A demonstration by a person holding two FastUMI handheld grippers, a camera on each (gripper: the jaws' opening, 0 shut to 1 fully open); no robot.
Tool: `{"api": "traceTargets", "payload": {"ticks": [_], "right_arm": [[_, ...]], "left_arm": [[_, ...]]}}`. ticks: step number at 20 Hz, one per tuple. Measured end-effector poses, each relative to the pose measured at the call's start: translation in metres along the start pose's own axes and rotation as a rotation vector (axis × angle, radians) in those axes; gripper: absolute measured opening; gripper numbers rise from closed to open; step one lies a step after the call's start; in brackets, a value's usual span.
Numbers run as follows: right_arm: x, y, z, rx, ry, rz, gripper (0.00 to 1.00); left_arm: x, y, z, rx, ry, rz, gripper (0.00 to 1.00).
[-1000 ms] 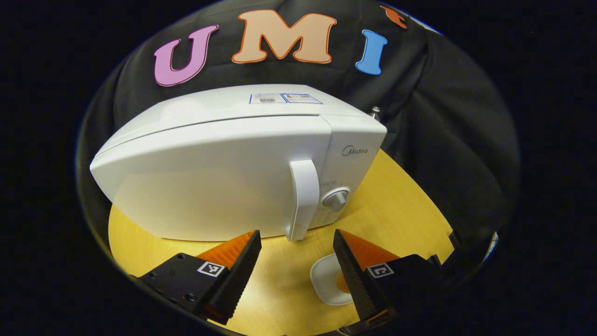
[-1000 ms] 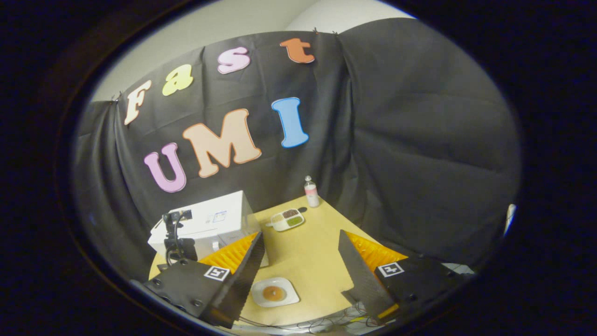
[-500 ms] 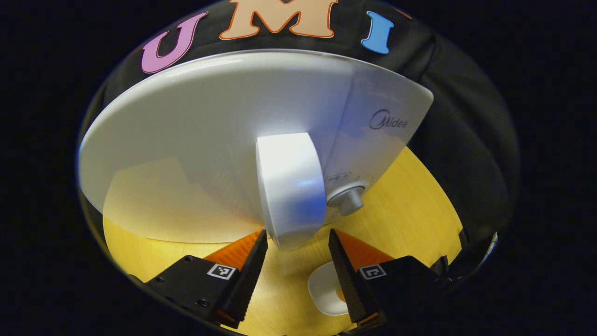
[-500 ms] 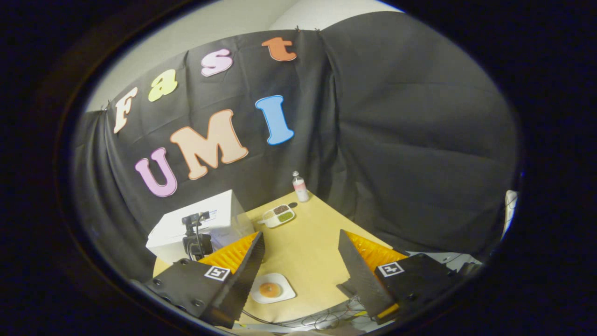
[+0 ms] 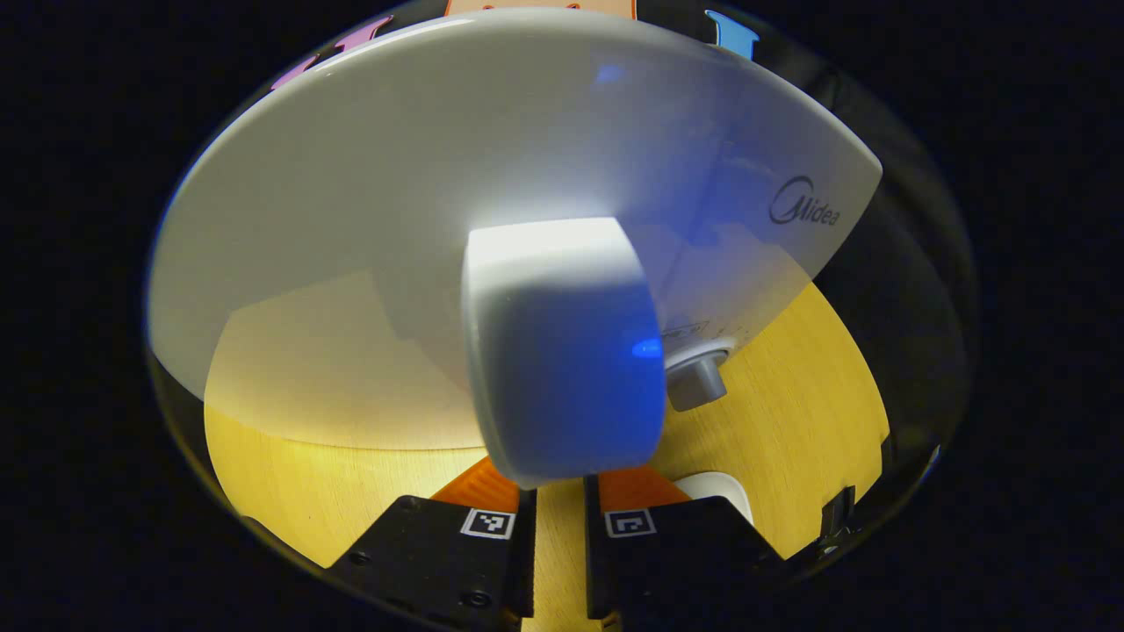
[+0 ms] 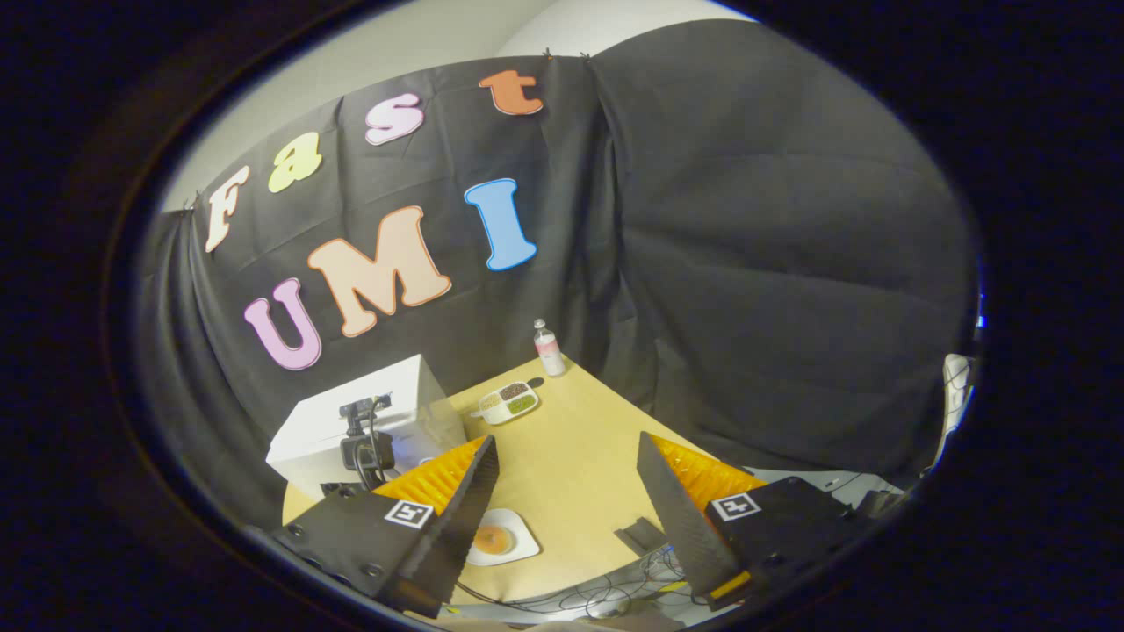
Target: Open the microwave oven with the left hand, put the food in, and close the microwave oven.
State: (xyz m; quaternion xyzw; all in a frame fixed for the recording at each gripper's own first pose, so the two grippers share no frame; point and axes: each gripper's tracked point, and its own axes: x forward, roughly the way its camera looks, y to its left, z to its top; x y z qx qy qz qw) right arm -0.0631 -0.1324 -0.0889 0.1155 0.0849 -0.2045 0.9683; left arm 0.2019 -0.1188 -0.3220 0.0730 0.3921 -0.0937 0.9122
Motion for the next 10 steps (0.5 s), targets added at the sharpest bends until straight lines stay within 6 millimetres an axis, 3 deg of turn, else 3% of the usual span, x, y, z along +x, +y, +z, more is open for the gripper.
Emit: {"api": "traceTargets", "payload": {"ticks": [7,10], "right_arm": [[0.0045,-0.0012,-0.0038,-0.019,0.018,0.025,0.99],[0.005,-0.0004,-0.0086,-0.025,0.029,0.041,0.98]], "left_arm": [[-0.002,0.0007,-0.0006,-0.002,-0.037,0.0,0.1],[-0.0034,0.0003,-0.0016,-0.022,-0.057,0.012,0.09]]}}
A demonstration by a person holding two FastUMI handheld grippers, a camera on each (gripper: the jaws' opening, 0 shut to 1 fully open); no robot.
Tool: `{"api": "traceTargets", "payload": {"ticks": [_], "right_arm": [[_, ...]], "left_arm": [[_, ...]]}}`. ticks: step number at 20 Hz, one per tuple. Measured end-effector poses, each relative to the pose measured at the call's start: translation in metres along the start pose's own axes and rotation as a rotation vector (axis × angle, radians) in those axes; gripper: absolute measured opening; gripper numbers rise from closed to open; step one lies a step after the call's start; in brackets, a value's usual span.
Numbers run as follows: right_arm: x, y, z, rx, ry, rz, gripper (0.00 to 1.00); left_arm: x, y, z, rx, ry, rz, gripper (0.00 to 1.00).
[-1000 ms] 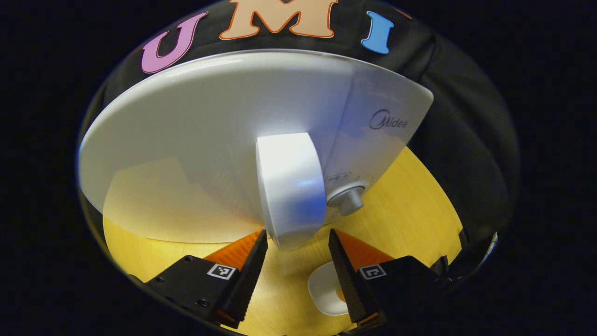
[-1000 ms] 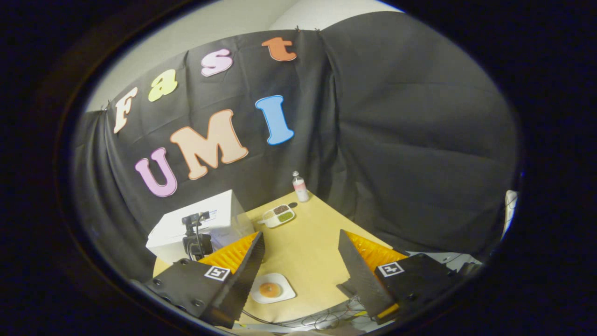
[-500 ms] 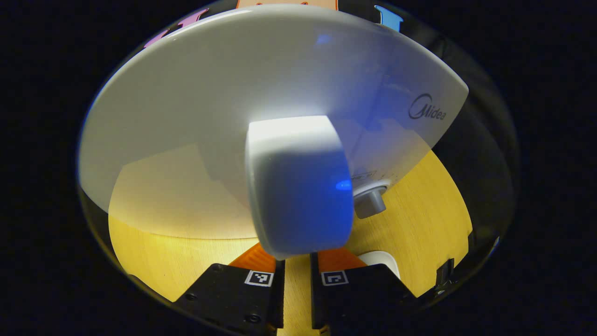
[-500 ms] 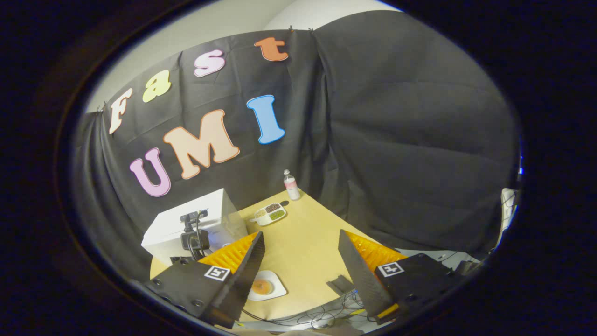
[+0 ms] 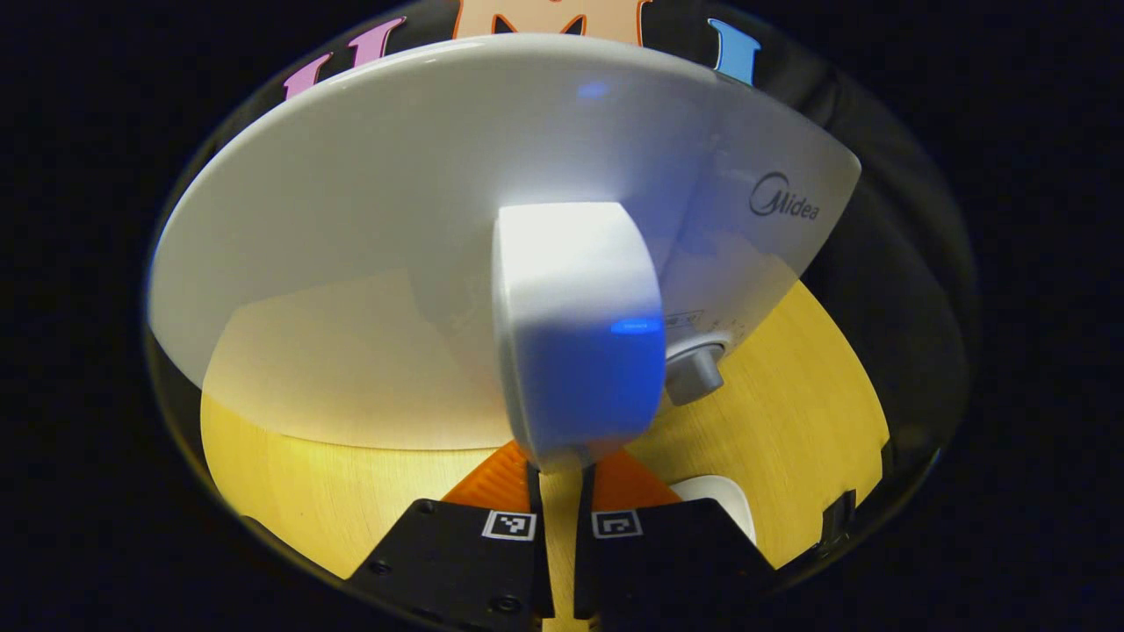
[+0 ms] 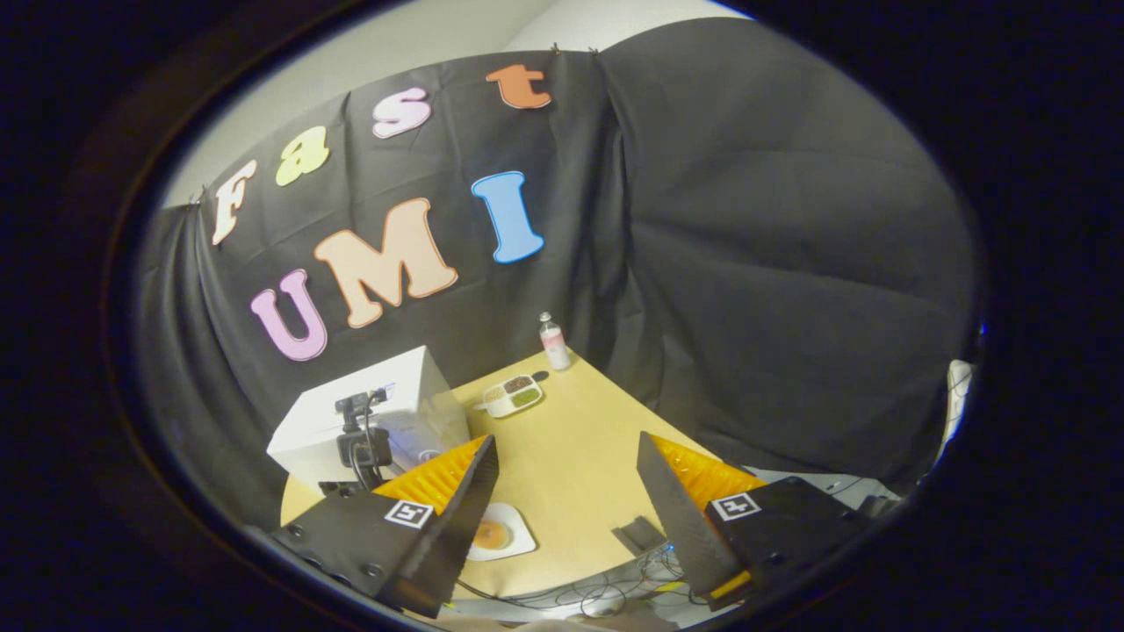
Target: Open the microwave oven with the left hand, put the food in, and close the microwave oven.
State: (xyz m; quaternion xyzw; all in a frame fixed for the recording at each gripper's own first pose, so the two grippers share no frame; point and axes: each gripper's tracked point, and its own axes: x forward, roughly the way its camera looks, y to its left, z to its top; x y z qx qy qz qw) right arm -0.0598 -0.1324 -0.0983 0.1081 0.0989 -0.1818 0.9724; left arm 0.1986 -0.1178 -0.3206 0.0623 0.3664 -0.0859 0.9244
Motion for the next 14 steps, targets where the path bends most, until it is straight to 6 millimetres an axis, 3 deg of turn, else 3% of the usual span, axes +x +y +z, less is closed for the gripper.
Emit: {"api": "traceTargets", "payload": {"ticks": [4,7,11,14], "right_arm": [[0.004,-0.002,-0.01,-0.017,0.037,0.02,0.98],[0.01,-0.001,-0.012,-0.03,0.05,0.044,0.99],[0.02,0.015,-0.021,-0.051,0.093,0.12,0.99],[0.022,0.019,-0.024,-0.114,0.106,0.169,0.99]], "left_arm": [[-0.005,0.0,-0.004,-0.035,-0.017,0.022,0.08],[-0.031,0.0,-0.034,-0.033,-0.035,0.006,0.07],[-0.073,0.01,-0.078,-0.004,-0.05,0.018,0.09],[-0.085,0.018,-0.092,-0.02,-0.043,0.054,0.11]]}}
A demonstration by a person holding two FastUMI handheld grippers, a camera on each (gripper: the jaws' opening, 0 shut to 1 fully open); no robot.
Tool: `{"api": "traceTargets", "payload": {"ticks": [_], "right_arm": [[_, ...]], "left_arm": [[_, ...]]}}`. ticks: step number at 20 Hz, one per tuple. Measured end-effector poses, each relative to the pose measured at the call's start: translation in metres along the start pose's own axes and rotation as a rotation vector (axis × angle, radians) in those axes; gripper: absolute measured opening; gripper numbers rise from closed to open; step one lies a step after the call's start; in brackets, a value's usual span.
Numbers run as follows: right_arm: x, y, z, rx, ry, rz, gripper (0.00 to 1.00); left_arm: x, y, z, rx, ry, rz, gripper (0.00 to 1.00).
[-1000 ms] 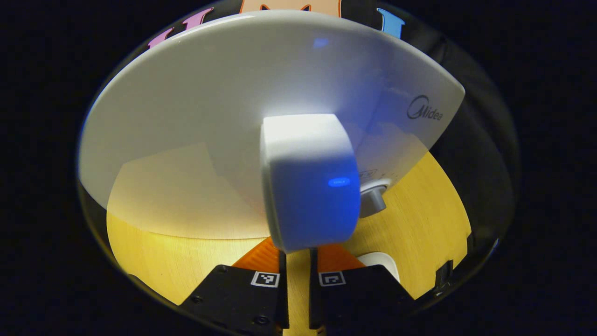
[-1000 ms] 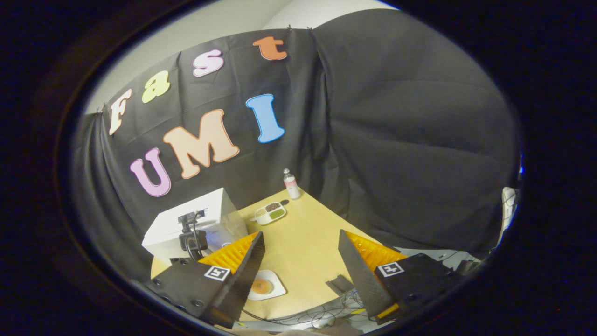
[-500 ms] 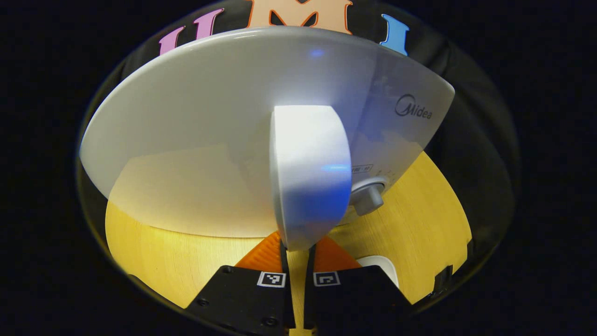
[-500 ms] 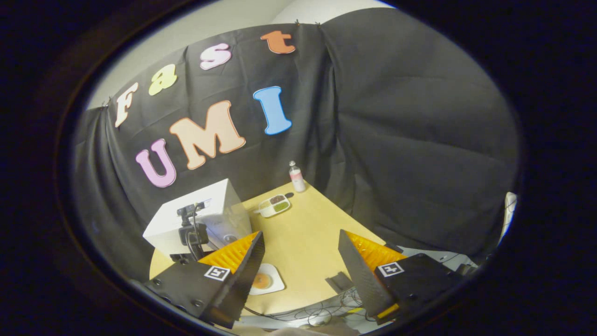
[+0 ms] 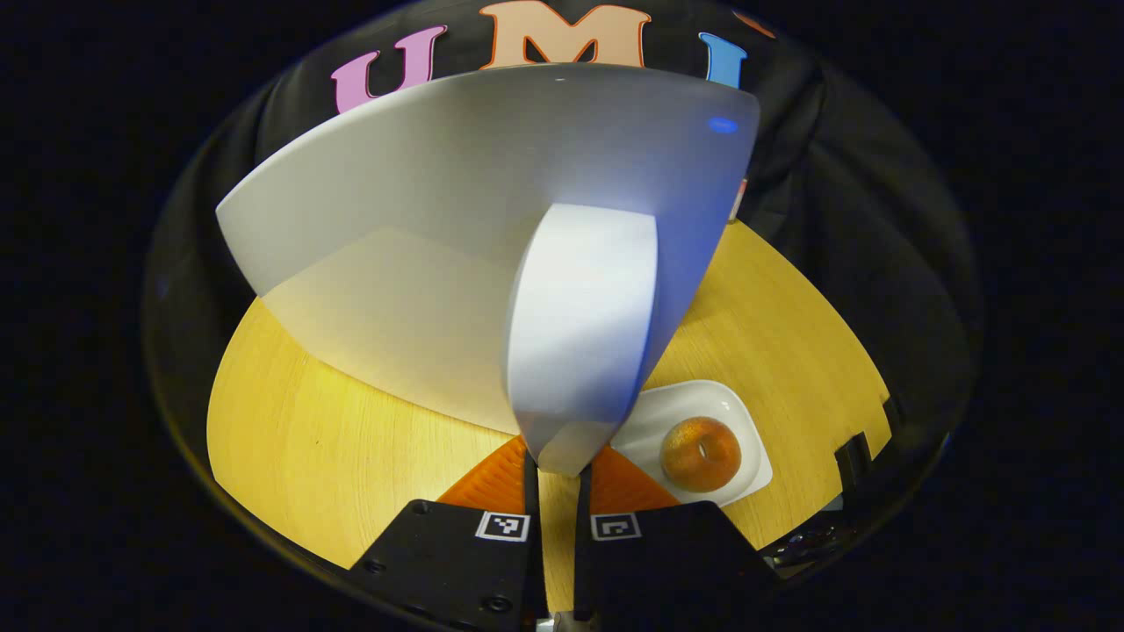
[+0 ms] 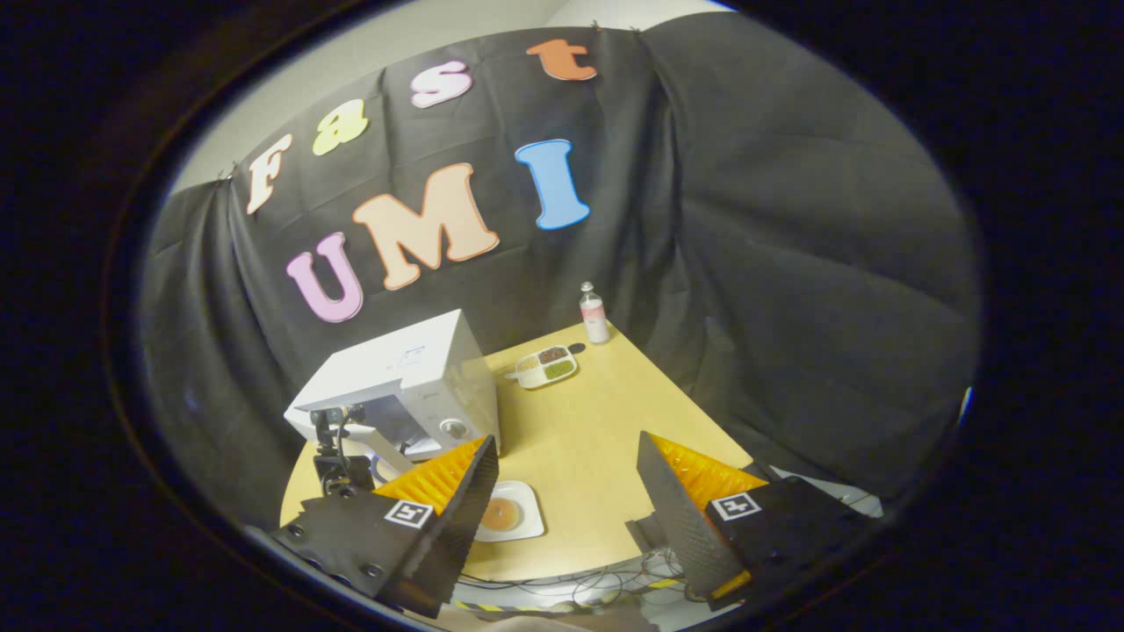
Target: Open the microwave oven with the left hand, put the food in, and close the microwave oven.
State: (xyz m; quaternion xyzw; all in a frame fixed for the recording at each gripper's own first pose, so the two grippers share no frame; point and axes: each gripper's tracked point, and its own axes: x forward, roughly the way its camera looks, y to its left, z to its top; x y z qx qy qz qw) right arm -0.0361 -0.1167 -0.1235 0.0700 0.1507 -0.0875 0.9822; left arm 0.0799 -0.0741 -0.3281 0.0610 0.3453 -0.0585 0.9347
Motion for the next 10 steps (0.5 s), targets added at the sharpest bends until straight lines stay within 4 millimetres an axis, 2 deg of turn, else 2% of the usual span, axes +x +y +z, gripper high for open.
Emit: {"api": "traceTargets", "payload": {"ticks": [4,6,8,9,10], "right_arm": [[0.003,0.004,-0.009,-0.037,0.033,0.054,0.99],[0.006,0.005,-0.011,-0.043,0.044,0.081,0.99],[0.011,0.004,-0.013,-0.057,0.054,0.104,0.99],[0.014,0.003,-0.014,-0.065,0.058,0.115,0.99],[0.017,0.002,-0.015,-0.073,0.064,0.127,0.99]], "left_arm": [[-0.013,0.009,-0.014,-0.039,0.011,0.04,0.13],[-0.019,0.011,-0.019,-0.106,0.014,0.037,0.22],[-0.027,0.02,-0.019,-0.165,-0.004,0.057,0.32],[-0.031,0.026,-0.02,-0.179,-0.017,0.073,0.49],[-0.034,0.033,-0.022,-0.191,-0.02,0.104,0.61]]}}
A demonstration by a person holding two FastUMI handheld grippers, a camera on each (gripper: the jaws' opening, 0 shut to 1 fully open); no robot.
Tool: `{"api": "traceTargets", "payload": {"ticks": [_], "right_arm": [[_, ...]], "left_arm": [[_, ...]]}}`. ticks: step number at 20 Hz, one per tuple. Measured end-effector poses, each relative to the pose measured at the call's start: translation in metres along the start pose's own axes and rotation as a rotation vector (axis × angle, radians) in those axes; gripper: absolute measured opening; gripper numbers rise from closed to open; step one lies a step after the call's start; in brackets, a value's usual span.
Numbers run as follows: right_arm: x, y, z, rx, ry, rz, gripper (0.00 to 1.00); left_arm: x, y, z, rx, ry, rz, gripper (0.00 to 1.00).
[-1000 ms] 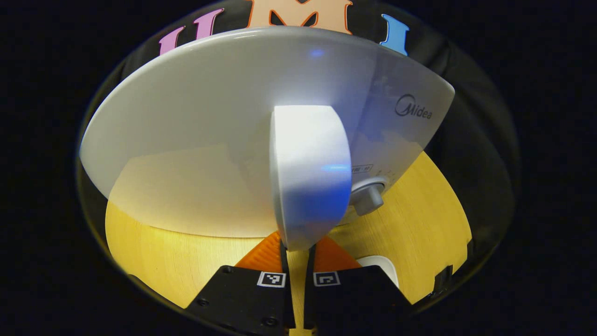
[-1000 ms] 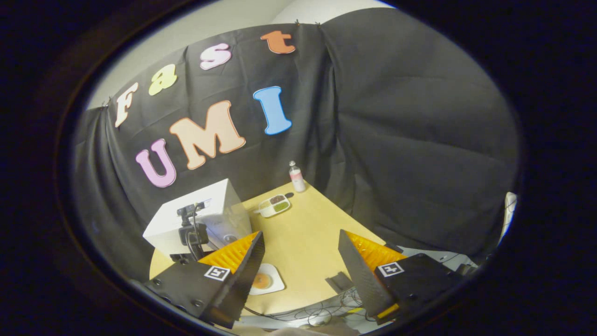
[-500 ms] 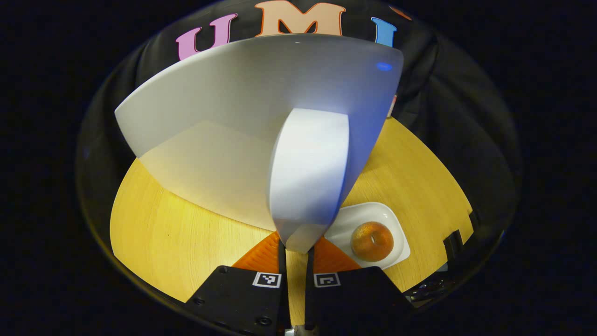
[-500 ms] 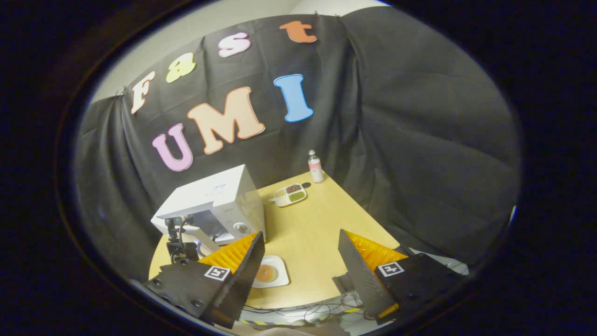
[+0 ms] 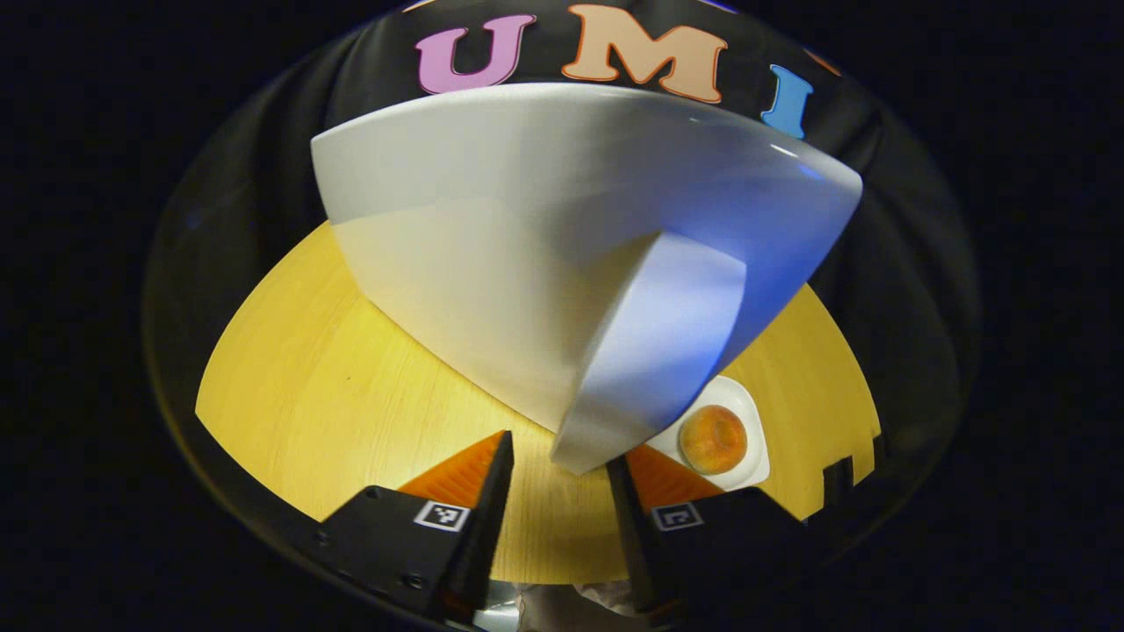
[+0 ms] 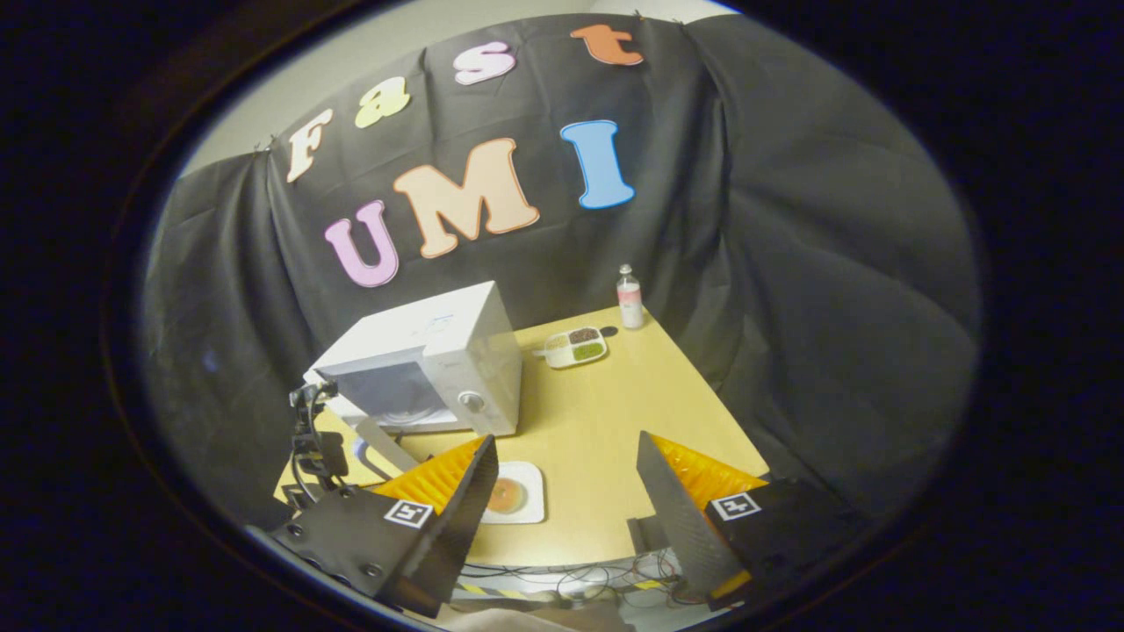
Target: Open the microwave oven with the left hand, put the food in, and close the microwave oven.
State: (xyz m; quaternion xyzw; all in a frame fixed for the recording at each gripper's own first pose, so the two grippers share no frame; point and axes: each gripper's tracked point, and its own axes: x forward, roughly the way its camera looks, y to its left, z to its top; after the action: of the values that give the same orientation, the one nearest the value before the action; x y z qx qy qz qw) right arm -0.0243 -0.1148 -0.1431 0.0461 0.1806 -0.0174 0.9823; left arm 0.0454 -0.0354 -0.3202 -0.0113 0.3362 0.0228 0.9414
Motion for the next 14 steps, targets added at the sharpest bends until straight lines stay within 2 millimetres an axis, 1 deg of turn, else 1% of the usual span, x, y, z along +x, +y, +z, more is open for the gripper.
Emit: {"api": "traceTargets", "payload": {"ticks": [1,2,3,5,7,10,11,12,13,14], "right_arm": [[0.003,-0.001,-0.001,-0.007,0.007,0.013,0.99],[0.006,-0.002,-0.002,-0.015,0.014,0.025,0.99],[0.01,-0.003,-0.003,-0.025,0.02,0.034,0.99],[0.017,-0.006,-0.007,-0.043,0.037,0.048,0.99],[0.024,-0.005,-0.013,-0.052,0.057,0.069,0.99],[0.036,0.002,-0.029,-0.076,0.107,0.108,0.99],[0.04,0.005,-0.034,-0.087,0.122,0.121,0.99],[0.045,0.008,-0.04,-0.095,0.139,0.133,0.99],[0.049,0.012,-0.046,-0.101,0.159,0.144,0.99],[0.053,0.016,-0.054,-0.107,0.183,0.154,0.91]], "left_arm": [[-0.004,0.006,-0.001,-0.019,-0.004,0.011,0.77],[-0.007,0.011,-0.001,-0.048,-0.012,0.026,0.79],[-0.011,0.015,-0.001,-0.078,-0.016,0.034,0.88],[-0.023,0.025,-0.006,-0.117,-0.028,0.057,0.96],[-0.035,0.037,-0.013,-0.136,-0.031,0.09,0.99],[-0.054,0.059,-0.024,-0.19,-0.024,0.139,0.99],[-0.058,0.067,-0.026,-0.214,-0.031,0.155,0.99],[-0.069,0.077,-0.029,-0.236,-0.036,0.172,0.99],[-0.074,0.087,-0.032,-0.256,-0.038,0.19,0.99],[-0.08,0.098,-0.037,-0.277,-0.037,0.209,0.99]]}}
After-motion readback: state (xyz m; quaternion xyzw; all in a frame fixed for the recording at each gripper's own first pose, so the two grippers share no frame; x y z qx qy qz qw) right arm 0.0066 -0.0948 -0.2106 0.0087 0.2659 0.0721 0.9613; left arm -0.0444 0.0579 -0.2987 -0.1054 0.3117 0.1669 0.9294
